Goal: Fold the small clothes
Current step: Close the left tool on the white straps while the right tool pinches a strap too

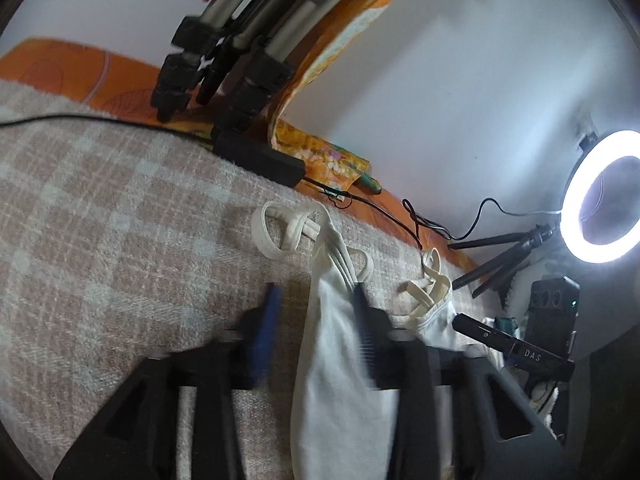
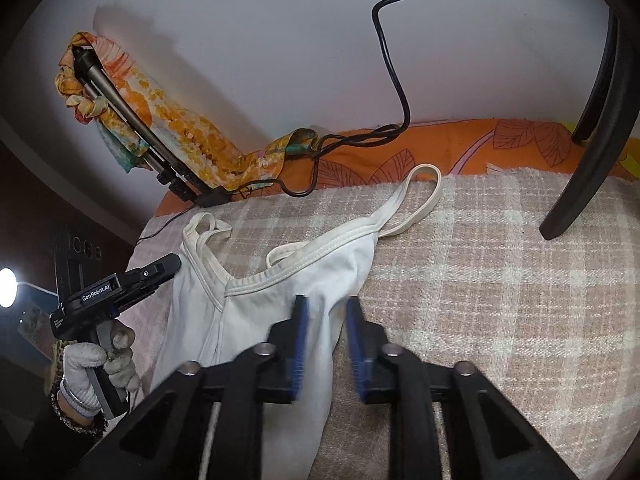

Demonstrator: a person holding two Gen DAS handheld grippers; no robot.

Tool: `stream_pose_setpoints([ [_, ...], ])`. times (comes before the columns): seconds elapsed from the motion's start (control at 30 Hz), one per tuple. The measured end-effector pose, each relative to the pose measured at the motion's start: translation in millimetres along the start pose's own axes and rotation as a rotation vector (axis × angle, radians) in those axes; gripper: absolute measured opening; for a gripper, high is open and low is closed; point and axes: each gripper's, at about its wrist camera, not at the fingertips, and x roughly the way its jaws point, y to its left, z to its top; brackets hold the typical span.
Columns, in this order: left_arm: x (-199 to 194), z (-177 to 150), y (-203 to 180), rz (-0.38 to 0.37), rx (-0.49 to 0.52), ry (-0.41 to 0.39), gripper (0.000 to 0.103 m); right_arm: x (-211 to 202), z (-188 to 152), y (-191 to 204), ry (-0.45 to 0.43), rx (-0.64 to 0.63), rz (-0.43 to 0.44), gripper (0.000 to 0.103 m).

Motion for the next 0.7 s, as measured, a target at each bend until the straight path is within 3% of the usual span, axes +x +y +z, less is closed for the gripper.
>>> stream_pose_setpoints([
  [0.1,5.0,1.0,1.1,-0.019,-0.027,0.014,0.051,2.5,6.2,-6.7,-0.002,0.02,0.024,0.043],
  [0.23,14.4,1.2,-6.6,-0.03,0.004,0.018,0.046,17.3,13.8,-13.4,0.006,0.055,0.029,0.034],
  [0.33,24.5,1.3,-12.5,-0.051,0.03,0.027,0.01,26.6,15.0,-11.2,0.004,0.053,0.037,0.023],
  [0.4,24.2,1.1,-14.3,-0.06,0.034,0.002,0.008,29.4,16.3,-9.0,0.0,0.055,0.051,0.007],
  [0.43,20.9,1.1,-14.8,-0.081,0.025,-0.018,0.006,29.6,16.6,-8.8,-0.004,0.058,0.046,0.004],
  [0.7,1.2,4.9,-26.4,-0.148,0.04,-0.062,0.004,5.4,21.3,3.2,-0.073,0.032,0.063,0.003],
])
